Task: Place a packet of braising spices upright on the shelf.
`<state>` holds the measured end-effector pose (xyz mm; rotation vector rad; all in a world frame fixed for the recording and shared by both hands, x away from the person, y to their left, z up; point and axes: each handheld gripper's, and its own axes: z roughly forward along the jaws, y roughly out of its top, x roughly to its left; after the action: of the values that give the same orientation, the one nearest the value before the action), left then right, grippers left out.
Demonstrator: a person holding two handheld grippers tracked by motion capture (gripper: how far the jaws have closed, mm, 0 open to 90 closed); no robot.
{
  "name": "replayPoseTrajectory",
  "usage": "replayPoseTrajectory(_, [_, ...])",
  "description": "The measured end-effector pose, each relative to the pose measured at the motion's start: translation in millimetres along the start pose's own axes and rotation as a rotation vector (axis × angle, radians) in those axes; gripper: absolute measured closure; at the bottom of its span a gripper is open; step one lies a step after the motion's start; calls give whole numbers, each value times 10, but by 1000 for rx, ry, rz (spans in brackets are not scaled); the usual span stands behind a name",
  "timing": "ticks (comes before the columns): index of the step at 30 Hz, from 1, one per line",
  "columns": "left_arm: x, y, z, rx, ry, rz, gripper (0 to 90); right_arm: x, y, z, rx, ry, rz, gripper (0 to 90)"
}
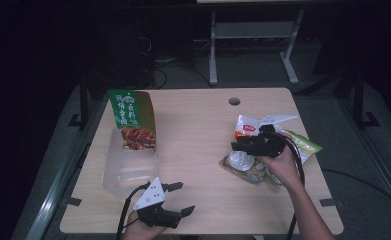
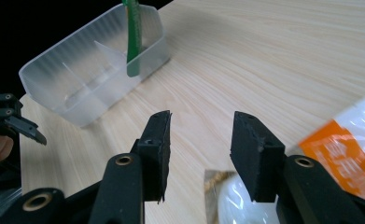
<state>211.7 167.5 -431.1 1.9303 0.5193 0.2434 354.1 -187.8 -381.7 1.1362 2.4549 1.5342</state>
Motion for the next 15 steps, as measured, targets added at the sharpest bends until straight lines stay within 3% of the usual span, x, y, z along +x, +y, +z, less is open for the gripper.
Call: replayPoseTrajectory(15, [-16,1,13,6,-5,4,223,-221,-349,-324,28,-101,62,543])
